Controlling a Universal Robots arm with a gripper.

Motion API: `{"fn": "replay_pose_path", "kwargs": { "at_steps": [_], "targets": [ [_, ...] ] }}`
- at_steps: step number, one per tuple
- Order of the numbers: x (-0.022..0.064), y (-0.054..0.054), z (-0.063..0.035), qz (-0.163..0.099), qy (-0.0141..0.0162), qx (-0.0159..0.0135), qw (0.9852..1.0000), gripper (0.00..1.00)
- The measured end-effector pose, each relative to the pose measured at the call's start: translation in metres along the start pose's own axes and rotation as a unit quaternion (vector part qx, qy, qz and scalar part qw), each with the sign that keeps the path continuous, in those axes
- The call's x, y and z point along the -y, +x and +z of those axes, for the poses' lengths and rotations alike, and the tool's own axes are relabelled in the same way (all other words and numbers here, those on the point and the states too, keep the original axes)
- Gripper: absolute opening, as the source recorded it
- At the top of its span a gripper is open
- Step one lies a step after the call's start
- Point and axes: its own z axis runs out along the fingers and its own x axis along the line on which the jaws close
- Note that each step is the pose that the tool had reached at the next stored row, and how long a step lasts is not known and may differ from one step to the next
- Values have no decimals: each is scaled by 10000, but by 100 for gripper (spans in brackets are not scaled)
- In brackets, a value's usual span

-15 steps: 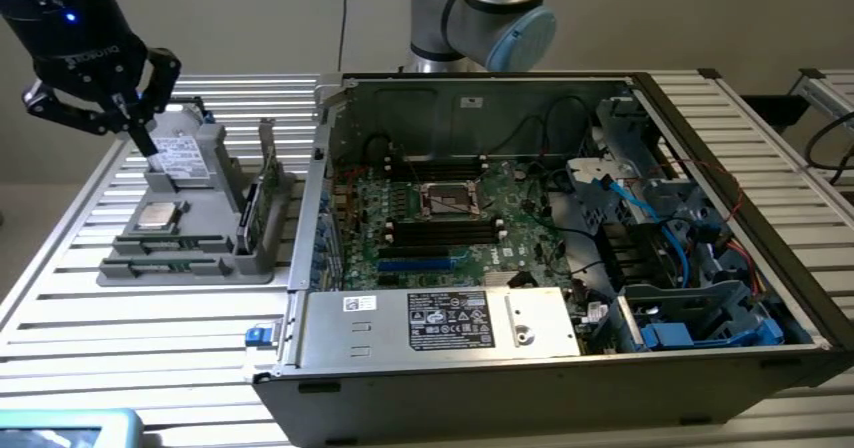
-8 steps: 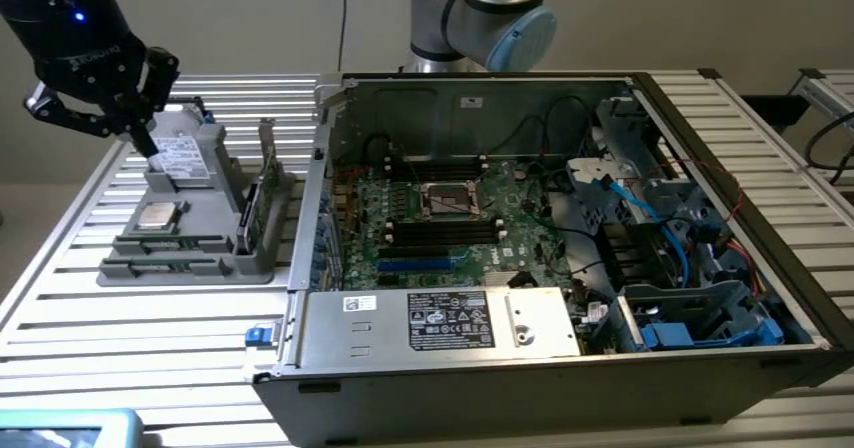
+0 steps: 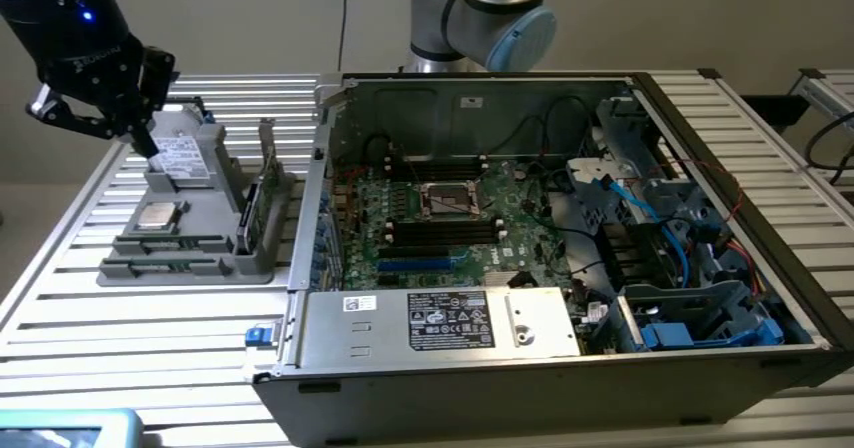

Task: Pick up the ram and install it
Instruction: 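Pick up the ram and move it above insertion slot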

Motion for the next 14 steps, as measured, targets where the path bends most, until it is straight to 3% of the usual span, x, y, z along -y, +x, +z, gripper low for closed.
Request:
{"fn": "replay_pose_path", "kwargs": {
  "at_steps": [3, 7, 11, 14],
  "targets": [
    [0, 0, 4, -278, -6, -7, 9996, 11],
    [0, 0, 10, -640, -13, -17, 9980, 11],
    [0, 0, 15, -1000, -19, -28, 9950, 11],
    [1, 1, 18, -1275, -20, -40, 9918, 11]
  ]
}}
